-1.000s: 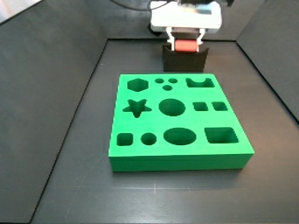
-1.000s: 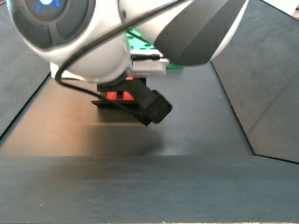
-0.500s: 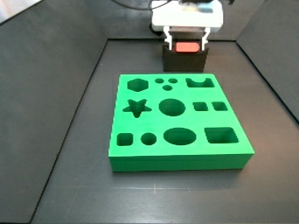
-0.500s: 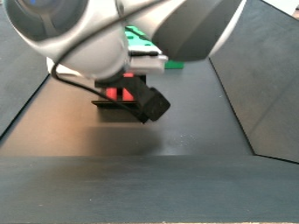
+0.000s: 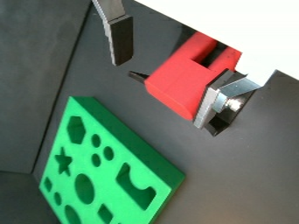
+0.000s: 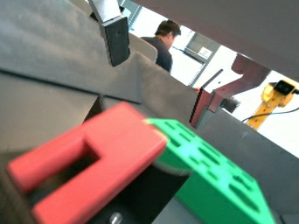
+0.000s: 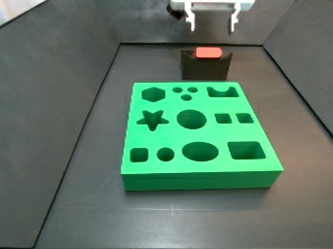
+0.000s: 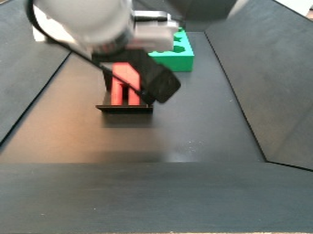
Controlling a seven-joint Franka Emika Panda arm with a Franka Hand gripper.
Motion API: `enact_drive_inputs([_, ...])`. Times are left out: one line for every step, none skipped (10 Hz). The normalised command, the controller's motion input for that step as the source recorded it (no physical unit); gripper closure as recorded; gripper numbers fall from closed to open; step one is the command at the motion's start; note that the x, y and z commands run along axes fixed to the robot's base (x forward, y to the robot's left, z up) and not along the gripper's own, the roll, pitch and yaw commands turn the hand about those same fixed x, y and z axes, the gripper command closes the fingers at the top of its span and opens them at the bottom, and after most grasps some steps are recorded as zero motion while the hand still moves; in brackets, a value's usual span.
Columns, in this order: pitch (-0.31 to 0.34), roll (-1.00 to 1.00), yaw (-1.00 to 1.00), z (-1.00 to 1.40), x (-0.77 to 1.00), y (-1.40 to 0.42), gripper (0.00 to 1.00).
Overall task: Pick up the square-circle object. Move up. Place the square-circle object on the fixture. Regrasp the square-circle object. Move to above the board. Insert the square-circle object.
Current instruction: Regrasp the square-circle object.
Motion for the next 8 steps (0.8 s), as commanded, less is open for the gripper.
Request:
enact_drive_inputs([0.034,0.03,0.0,0.52,-0.04,0.01,0.0])
enact_drive_inputs([0.032,0.02,0.0,0.34,-0.04,0.01,0.0])
enact_drive_inputs([0.059,1.0,0.04,0.96,-0.14,-0.84,0.0])
enact_drive_inputs([0.058,1.0,0.04,0.85,-0.13,-0.8,0.0])
enact_drive_inputs([0.047,1.0,0.03,0.72,-0.13,-0.69,0.0])
enact_drive_inputs([0.039,1.0,0.03,0.54,-0.13,-0.55,0.0])
enact_drive_inputs([0.034,1.0,0.03,0.26,-0.1,-0.33,0.0])
enact_drive_inputs([0.033,1.0,0.03,0.12,-0.08,-0.22,0.0])
